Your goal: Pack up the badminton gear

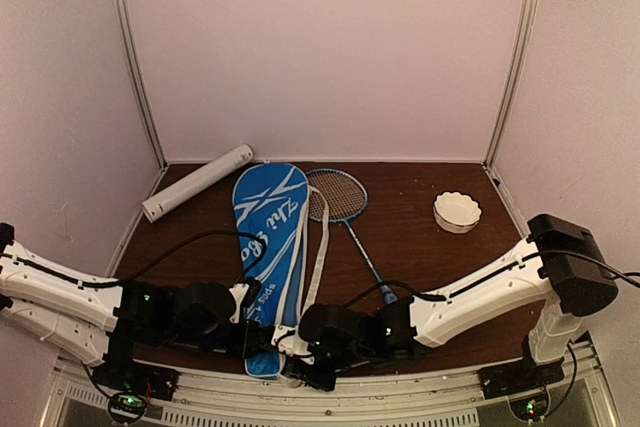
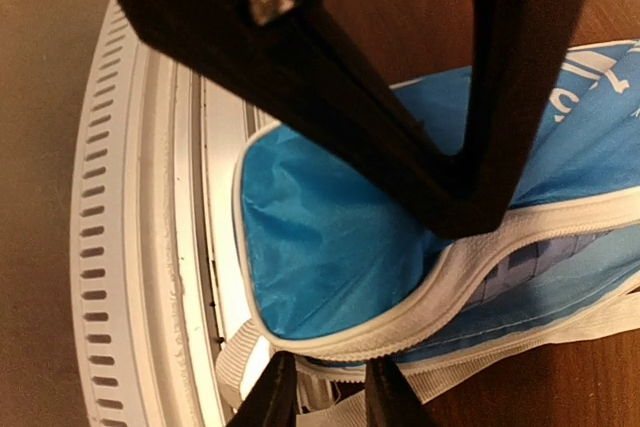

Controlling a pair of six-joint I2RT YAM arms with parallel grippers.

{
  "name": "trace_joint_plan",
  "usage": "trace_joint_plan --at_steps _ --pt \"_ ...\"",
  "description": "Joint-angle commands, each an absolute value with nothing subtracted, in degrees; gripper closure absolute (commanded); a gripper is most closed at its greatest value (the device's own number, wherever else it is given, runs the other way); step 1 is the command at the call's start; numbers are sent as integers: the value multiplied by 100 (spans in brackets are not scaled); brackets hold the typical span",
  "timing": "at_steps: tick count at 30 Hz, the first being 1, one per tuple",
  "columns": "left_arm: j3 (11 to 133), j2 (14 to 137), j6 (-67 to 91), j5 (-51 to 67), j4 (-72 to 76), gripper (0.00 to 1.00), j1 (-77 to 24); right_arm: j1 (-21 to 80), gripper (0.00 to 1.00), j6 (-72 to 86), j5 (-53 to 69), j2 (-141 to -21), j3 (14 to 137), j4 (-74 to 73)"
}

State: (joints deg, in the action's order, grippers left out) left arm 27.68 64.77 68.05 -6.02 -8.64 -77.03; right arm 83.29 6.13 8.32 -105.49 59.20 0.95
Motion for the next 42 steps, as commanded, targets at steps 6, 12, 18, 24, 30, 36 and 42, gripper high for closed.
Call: trace_joint_plan --at_steps 6,12,18,24,30,36,42 --pt "2689 6513 6913 -738 -553 100 -7717 8165 55 925 1286 -10219 5542 725" --pt "2631 6536 6936 -761 -491 100 -7658 7834 60 1487 2074 -10012 5140 1058" --pt "2707 6689 6851 -691 -341 100 -7629 7383 83 2479 2494 -9955 5010 1704" --pt "2794 6686 6783 -677 -334 100 -7603 7334 95 2576 2217 -10409 5547 1269" --pt "2810 6632 6709 -668 -358 100 -7568 7277 99 2678 2165 -10810 5602 1211" --pt "2795 6726 6676 -605 -103 100 -7572 7276 100 2716 2354 -11153 5898 1167" --pt "2797 6773 6627 -503 108 100 -7567 7276 100 2609 2524 -11203 6159 1270"
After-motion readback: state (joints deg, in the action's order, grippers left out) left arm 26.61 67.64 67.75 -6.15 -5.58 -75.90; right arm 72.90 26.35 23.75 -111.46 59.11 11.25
